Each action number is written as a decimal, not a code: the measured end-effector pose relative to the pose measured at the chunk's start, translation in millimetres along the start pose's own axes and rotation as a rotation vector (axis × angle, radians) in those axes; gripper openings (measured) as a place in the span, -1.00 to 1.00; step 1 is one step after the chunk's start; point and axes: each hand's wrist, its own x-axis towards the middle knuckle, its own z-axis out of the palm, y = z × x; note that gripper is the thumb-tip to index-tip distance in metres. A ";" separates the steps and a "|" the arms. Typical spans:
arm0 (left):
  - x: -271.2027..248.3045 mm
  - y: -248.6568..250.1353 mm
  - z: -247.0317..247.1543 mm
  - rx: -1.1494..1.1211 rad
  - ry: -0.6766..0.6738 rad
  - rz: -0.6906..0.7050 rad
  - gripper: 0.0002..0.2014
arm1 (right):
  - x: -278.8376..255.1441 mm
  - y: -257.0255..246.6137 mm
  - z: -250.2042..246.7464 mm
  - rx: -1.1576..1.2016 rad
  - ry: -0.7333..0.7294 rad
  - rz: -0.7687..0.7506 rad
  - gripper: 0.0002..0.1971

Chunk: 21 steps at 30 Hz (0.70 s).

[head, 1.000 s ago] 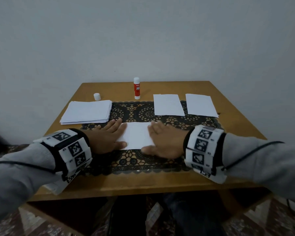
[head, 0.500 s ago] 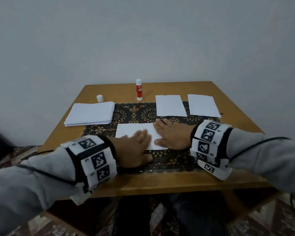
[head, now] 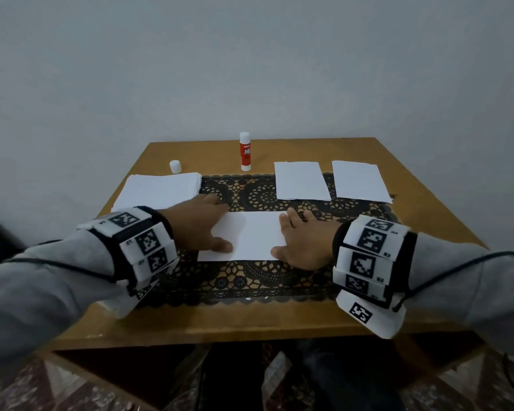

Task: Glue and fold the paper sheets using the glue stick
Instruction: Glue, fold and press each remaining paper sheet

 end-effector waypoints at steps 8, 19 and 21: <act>14.0 -9.1 -6.6 -0.124 -0.027 -0.070 -0.17 | -3.8 -6.7 -3.0 0.002 -0.011 0.034 -0.26; 24.3 -13.2 -8.6 -0.142 -0.064 -0.044 -0.27 | -4.7 4.9 -5.1 -0.006 0.091 -0.041 -0.24; 24.5 -13.6 -7.6 -0.153 -0.058 -0.029 -0.29 | -6.5 5.9 -5.7 0.005 0.121 -0.050 -0.30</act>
